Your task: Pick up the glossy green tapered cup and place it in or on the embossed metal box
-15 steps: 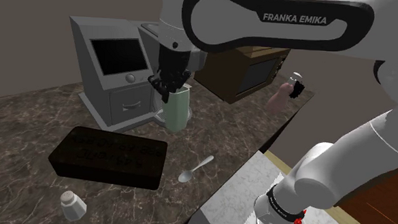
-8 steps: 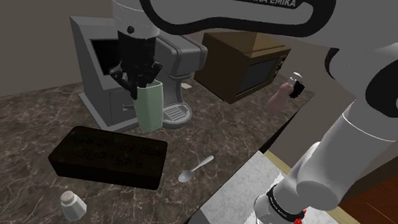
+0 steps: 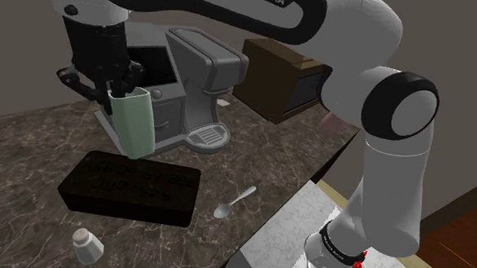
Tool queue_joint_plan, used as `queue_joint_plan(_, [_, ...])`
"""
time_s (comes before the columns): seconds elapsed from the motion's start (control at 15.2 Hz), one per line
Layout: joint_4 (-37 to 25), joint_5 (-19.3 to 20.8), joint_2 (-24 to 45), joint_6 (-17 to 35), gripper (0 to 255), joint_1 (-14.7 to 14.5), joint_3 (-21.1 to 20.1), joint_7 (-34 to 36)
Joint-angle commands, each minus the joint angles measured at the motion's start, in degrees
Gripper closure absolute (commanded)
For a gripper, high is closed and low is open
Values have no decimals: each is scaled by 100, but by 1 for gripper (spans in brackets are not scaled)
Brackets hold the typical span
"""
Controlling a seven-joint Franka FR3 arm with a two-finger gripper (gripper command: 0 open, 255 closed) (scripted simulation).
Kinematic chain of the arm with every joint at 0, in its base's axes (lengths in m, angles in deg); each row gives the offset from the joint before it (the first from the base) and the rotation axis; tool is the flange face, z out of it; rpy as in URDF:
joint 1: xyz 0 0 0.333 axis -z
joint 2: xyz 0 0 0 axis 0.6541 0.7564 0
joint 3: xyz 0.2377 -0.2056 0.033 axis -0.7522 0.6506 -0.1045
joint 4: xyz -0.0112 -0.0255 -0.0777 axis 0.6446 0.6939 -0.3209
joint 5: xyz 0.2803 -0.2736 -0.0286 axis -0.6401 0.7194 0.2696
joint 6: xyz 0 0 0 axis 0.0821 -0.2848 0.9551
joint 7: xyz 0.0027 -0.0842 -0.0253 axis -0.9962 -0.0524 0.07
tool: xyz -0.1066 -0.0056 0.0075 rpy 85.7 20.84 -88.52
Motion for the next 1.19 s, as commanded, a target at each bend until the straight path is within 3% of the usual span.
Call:
queue_joint_plan(0.0, [-23, 36, 68, 35, 255, -50, 12, 47])
queue_joint_plan(1.12, [1940, -152, -322, 1587, 255, 454, -25, 180])
